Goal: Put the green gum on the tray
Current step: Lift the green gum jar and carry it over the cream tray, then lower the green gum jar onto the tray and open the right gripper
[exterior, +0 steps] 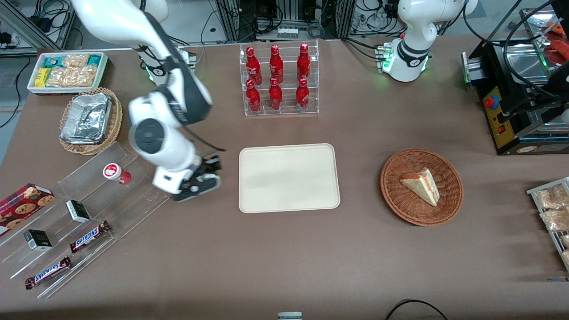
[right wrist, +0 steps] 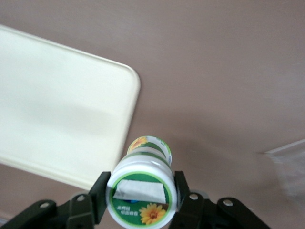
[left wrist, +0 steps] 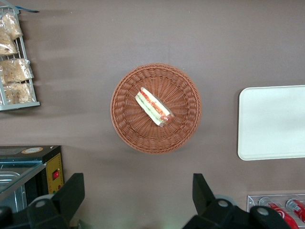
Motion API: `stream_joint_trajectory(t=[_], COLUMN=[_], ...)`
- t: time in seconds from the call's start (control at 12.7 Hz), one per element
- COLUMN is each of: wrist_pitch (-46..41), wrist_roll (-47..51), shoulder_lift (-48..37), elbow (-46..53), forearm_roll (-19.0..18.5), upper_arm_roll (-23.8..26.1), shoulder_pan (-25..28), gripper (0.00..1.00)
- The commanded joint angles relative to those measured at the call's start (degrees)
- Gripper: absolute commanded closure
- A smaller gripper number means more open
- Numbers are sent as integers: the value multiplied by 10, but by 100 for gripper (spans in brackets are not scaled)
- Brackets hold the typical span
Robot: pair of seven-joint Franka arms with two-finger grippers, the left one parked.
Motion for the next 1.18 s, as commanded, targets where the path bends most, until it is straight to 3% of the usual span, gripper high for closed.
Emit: stream_joint_trajectory(t=[0.0, 0.24, 0.55, 0.94, 1.02, 1.1], wrist_pitch=[21, 35, 100, 160, 168, 174], wrist_roll=[102, 211, 298, 326, 325, 325], shoulder_lift=[61, 120, 165, 201, 206, 207], elbow=[58, 116, 119, 119, 119, 118], forearm_roll=[14, 12, 10, 8, 8, 6], upper_arm_roll=[-8, -8, -8, -8, -9, -9], shoulder_pan=[56, 106, 155, 182, 182, 182], gripper=[100, 100, 100, 100, 99, 86])
